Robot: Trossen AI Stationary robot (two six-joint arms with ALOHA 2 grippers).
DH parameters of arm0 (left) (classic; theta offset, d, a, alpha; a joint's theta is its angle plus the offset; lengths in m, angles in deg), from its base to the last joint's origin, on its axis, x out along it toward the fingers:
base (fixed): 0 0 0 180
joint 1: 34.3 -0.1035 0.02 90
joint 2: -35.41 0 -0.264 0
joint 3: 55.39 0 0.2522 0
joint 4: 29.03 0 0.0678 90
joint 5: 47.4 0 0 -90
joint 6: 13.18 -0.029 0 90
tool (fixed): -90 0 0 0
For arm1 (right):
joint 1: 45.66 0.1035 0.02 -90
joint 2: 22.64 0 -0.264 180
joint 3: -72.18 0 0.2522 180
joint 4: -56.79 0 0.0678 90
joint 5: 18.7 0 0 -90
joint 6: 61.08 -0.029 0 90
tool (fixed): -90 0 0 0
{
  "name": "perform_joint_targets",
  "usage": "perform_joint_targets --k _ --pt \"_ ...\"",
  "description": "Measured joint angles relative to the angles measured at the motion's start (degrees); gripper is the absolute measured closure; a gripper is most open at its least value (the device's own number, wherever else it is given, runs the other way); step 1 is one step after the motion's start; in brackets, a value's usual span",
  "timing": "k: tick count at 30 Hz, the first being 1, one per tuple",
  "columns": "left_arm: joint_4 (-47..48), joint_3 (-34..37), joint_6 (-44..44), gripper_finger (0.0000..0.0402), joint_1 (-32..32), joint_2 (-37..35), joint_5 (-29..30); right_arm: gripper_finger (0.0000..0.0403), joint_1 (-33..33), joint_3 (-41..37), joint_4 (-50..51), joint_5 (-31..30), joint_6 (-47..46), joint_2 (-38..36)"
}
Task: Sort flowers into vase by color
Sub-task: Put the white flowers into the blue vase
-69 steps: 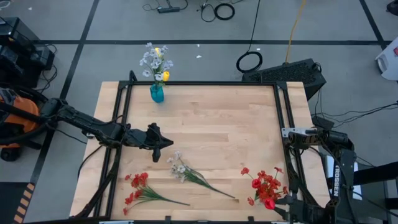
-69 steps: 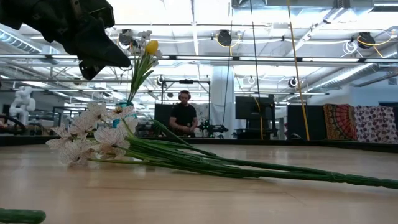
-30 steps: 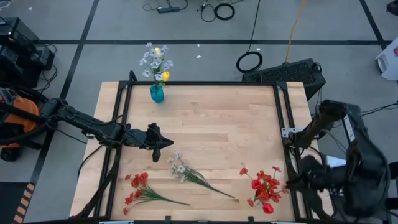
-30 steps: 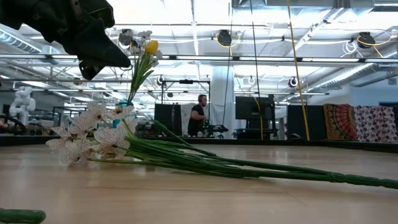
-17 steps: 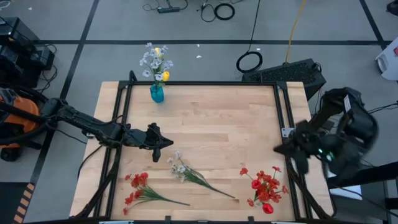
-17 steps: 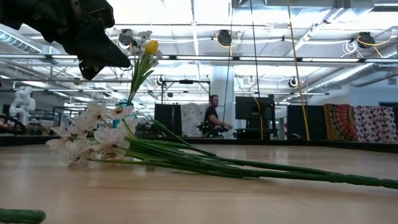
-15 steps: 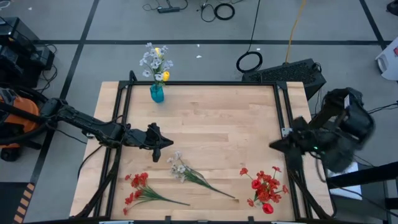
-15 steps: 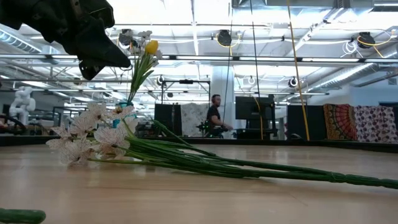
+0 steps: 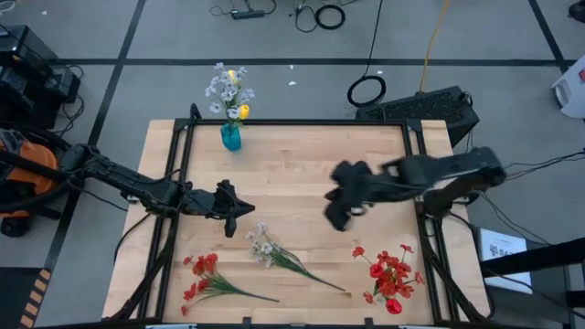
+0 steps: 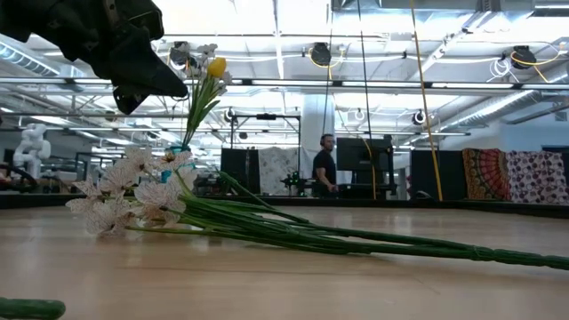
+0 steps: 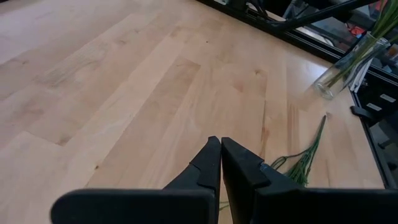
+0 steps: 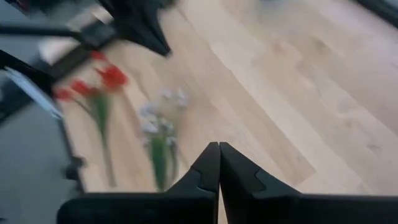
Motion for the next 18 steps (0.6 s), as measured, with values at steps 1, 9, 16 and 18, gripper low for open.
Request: perform_joint_targets --k 1,9,16,18 --pt "0.00 0.00 -0.02 0.0382 0.00 -0.02 0.00 0.0403 -1.13 0.00 0.14 1.09 1.13 1.58" --pt "0.00 0.00 0.04 0.0382 0.00 -0.02 0.04 0.0403 -4.94 -0.24 7.32 1.91 2.79 8.53" --pt "0.20 0.00 5.19 0.0382 0.00 -0.02 -1.74 0.0403 -6.73 -8.63 -2.06 7.68 4.10 9.24" --pt "0.66 0.00 10.50 0.0382 0.00 -0.02 -1.79 0.0403 -7.04 -11.59 -2.16 8.55 2.74 9.04"
